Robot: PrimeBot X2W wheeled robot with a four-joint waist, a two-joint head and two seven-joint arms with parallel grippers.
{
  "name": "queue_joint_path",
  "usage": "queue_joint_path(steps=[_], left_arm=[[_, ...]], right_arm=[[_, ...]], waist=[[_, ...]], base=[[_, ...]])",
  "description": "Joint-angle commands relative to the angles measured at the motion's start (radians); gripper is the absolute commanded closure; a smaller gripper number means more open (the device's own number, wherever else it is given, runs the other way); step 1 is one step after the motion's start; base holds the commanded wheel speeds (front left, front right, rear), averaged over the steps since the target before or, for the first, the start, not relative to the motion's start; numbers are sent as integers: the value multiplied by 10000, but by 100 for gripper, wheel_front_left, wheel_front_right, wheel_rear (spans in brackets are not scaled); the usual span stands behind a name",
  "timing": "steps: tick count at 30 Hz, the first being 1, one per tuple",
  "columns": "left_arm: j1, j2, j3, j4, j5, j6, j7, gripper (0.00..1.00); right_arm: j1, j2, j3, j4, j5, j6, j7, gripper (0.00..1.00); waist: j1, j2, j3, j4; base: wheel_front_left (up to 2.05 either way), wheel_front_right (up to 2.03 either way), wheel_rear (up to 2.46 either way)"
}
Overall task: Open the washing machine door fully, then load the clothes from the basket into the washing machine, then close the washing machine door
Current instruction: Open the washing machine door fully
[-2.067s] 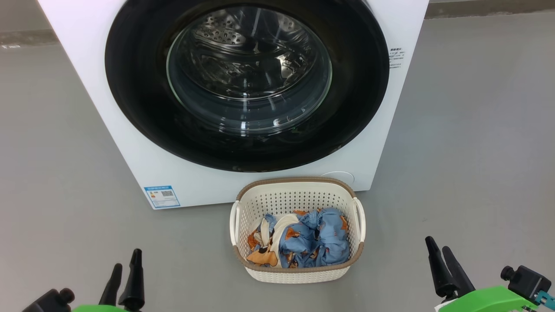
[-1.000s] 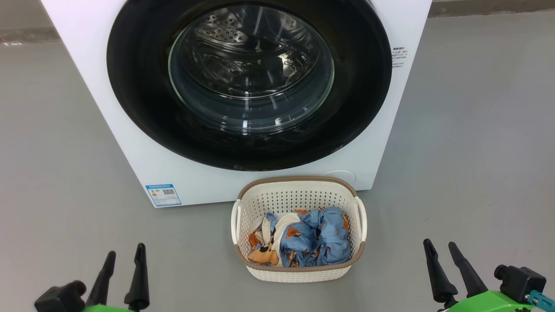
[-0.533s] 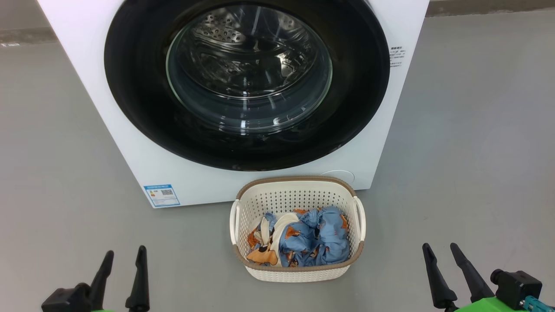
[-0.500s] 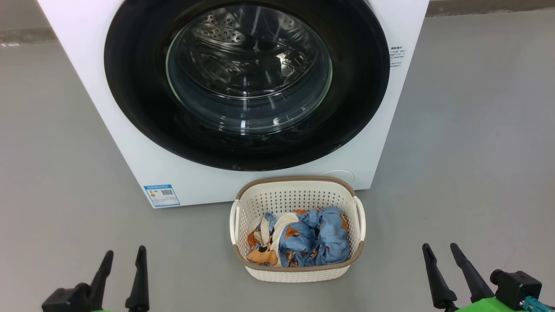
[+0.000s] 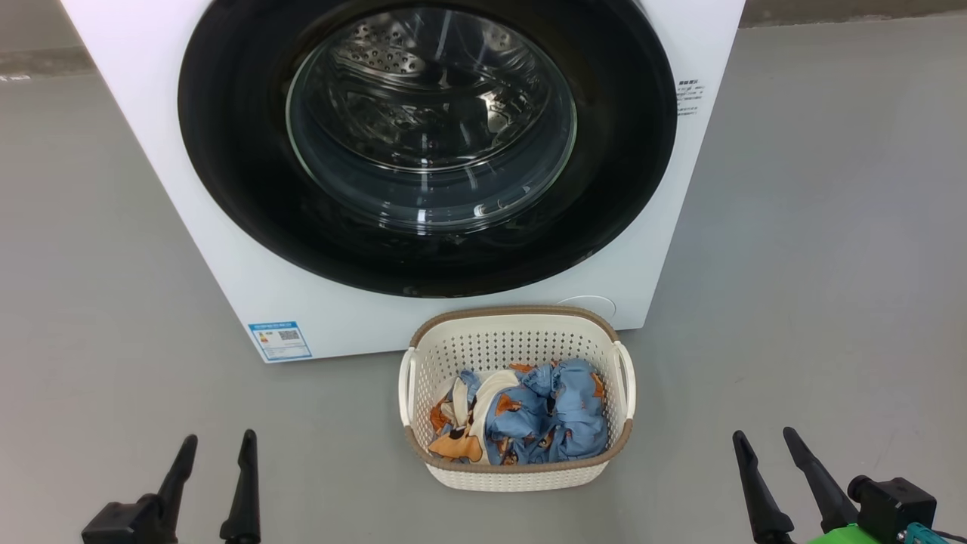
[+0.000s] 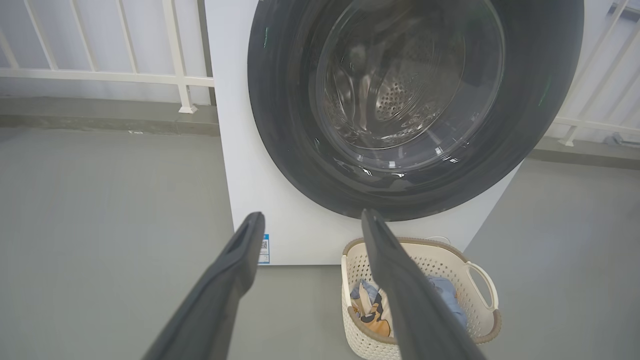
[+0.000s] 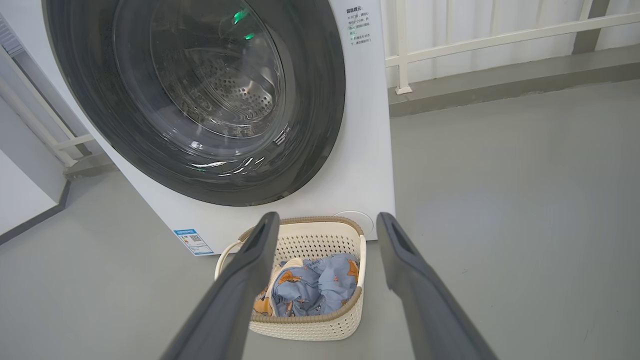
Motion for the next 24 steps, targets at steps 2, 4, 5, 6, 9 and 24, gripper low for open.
queue_joint_path(steps=[2, 4, 5, 6, 9, 24], left_arm=[[-271, 202, 332, -133, 42, -25, -136, 0], [-270, 202, 322, -21, 122, -25, -136, 0], [-280, 203, 293, 5, 131, -25, -136, 0], [-288, 219, 277, 17, 180, -25, -136, 0], [-303, 201, 259, 48, 244, -25, -136, 0], [-342, 268, 349, -16, 251, -25, -136, 0]], right_arm=[[-95, -126, 179, -281, -115, 16, -124, 0], [-90, -121, 172, -277, -119, 16, -124, 0], [-87, -118, 178, -278, -120, 16, -124, 0], [-85, -113, 189, -281, -122, 16, -124, 0], [-79, -111, 213, -284, -117, 16, -124, 0], [-134, -65, 345, -280, -138, 16, -124, 0]], waist=[[0, 0, 0, -4], [0, 0, -9, -5], [0, 0, -10, -6], [0, 0, -8, -8], [0, 0, -4, 2], [0, 0, 103, 10]], base=[[0, 0, 0], [0, 0, 0], [0, 0, -1], [8, 8, -17], [24, 24, -48], [89, 89, -178]])
